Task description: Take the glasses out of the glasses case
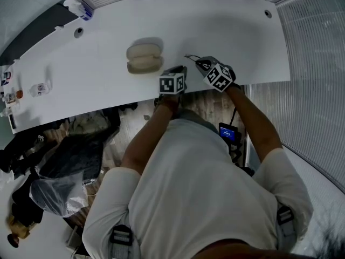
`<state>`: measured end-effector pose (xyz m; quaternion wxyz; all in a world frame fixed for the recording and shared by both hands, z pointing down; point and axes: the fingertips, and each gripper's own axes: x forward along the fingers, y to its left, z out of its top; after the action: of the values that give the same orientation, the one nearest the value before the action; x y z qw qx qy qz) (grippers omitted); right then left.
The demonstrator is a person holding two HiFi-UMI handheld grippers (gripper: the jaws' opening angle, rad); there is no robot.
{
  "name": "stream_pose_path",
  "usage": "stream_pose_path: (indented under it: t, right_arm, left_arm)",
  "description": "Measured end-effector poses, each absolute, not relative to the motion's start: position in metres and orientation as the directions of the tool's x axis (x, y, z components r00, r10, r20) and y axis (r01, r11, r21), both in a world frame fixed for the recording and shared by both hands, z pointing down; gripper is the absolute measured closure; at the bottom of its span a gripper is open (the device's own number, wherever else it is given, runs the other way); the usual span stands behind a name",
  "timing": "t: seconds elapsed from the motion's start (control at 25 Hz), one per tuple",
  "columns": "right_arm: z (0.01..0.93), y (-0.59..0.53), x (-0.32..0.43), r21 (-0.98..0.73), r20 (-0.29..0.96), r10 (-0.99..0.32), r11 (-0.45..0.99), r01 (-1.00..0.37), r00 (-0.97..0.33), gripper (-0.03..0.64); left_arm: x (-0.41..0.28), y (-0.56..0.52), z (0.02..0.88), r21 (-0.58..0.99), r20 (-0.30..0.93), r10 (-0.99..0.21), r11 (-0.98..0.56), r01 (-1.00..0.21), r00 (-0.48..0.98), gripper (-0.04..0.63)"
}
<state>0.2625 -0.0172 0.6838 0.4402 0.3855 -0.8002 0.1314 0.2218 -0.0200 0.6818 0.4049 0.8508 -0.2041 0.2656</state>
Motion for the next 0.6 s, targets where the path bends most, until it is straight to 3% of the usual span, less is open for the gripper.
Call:
stream_pose_path:
  t: [0.6]
  right_arm:
    - [0.701,-0.021,0.256,0.086,0.810,-0.471,0.684,-0.725,-0.348,0.597]
  left_arm:
    - [0.213,-0.018,0.701,0.580,0.645,-0.134,-0.556,-0.596,0.752,0.541]
